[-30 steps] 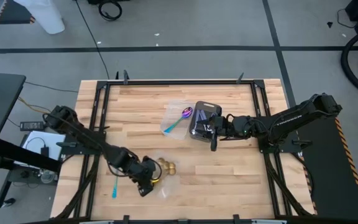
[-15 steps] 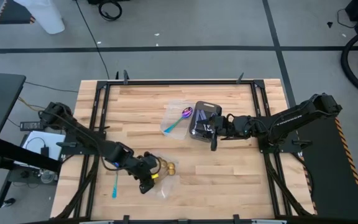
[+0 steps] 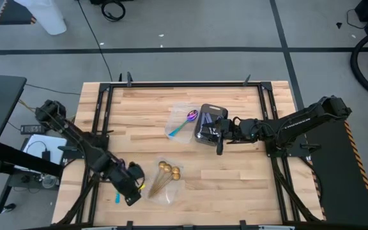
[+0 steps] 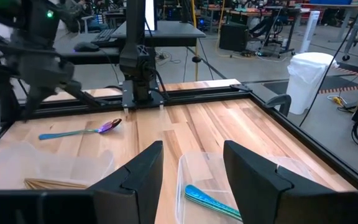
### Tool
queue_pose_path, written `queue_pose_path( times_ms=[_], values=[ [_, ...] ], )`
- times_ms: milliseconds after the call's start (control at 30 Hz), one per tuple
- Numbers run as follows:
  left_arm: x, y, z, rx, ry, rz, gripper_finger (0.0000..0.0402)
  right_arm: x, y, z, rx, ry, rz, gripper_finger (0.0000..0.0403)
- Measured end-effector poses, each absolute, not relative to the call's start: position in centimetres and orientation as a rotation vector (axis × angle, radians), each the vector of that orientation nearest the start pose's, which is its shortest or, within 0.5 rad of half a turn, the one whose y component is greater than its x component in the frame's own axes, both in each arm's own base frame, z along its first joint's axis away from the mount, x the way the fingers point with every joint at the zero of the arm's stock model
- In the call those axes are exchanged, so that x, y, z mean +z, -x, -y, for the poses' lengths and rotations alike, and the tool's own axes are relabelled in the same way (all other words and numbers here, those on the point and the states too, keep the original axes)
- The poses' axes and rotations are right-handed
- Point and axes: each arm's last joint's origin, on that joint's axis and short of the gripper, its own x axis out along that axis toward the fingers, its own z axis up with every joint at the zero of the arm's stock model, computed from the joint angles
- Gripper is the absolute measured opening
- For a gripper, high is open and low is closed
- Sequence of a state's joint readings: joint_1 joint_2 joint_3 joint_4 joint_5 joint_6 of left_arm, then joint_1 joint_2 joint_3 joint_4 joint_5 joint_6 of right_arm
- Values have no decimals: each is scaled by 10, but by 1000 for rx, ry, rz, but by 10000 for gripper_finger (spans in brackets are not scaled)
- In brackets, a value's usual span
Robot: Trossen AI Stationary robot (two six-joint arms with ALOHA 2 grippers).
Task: Sort silverware by color (type)
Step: Put the blue spoon into the top transparent bin
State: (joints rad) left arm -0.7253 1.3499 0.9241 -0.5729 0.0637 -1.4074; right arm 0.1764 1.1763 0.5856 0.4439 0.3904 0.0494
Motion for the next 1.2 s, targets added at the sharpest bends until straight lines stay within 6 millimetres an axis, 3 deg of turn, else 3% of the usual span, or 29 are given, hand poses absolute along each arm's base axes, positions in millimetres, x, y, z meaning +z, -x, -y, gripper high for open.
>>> queue_pose_path(
  times_ms=[367,700,933,1200],
  values=[
    [218,-153,177,553,941,-1437,137,247,-247,-33,-217,-8,-136,179],
    [189,-133,171,768,959,-1426,137,249,-247,-32,-218,27,-115,179],
    [169,-127,160,849,942,-1365,137,251,-248,-32,-217,38,-102,179],
    [151,-126,156,822,1000,-1296,137,251,-248,-31,-222,34,-102,179]
  ],
)
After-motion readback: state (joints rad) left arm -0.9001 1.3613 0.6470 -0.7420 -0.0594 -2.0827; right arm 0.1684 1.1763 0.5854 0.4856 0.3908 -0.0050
